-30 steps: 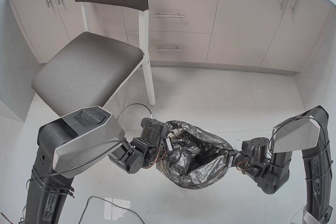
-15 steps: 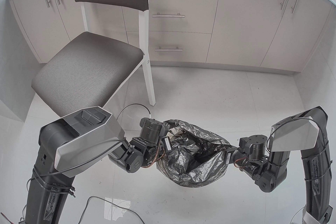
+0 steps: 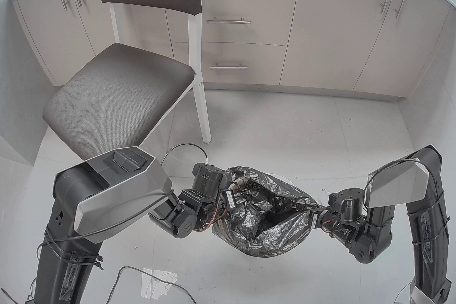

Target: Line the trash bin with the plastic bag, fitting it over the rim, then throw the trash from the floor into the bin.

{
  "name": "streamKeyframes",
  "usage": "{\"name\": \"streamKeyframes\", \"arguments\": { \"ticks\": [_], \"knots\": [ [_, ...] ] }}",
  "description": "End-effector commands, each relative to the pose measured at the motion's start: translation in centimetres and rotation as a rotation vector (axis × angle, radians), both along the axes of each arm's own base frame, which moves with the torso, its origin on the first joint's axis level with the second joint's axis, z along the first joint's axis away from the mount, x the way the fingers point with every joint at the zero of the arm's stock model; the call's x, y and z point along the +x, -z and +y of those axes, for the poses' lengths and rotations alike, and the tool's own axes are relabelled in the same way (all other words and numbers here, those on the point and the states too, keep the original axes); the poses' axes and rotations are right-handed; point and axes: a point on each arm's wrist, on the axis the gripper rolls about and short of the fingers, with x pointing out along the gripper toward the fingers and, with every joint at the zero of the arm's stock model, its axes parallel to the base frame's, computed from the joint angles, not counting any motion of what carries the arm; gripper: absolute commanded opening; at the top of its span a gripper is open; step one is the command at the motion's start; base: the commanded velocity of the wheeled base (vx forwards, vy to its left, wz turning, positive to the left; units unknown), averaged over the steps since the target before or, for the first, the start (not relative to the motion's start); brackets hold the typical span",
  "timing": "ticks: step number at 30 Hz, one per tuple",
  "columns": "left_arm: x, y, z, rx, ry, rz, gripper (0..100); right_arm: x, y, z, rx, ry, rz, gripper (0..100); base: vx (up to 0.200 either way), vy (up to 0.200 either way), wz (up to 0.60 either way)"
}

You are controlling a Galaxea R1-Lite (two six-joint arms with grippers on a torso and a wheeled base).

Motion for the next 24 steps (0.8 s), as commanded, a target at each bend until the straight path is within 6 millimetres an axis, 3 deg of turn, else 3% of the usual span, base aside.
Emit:
{"name": "streamKeyframes", "arguments": {
  "ticks": [1,9,10,24],
  "knots": [
    [-0.02,-0.10,-0.02,-0.001,0.000,-0.002,0,-0.02,0.01,-0.04,0.003,0.000,-0.009,0,0.000,0.000,0.00],
    [-0.05,0.02,0.01,0.004,0.001,0.004,0,0.03,-0.13,0.18,0.004,-0.002,-0.017,0,0.000,0.000,0.00],
    [-0.05,0.02,0.01,0.004,0.001,0.004,100,0.03,-0.13,0.18,0.004,-0.002,-0.017,100,0.000,0.000,0.00],
    [-0.05,-0.10,-0.08,-0.003,0.001,-0.001,100,-0.03,-0.63,0.22,0.010,-0.004,-0.027,100,0.000,0.000,0.00]
  ]
}}
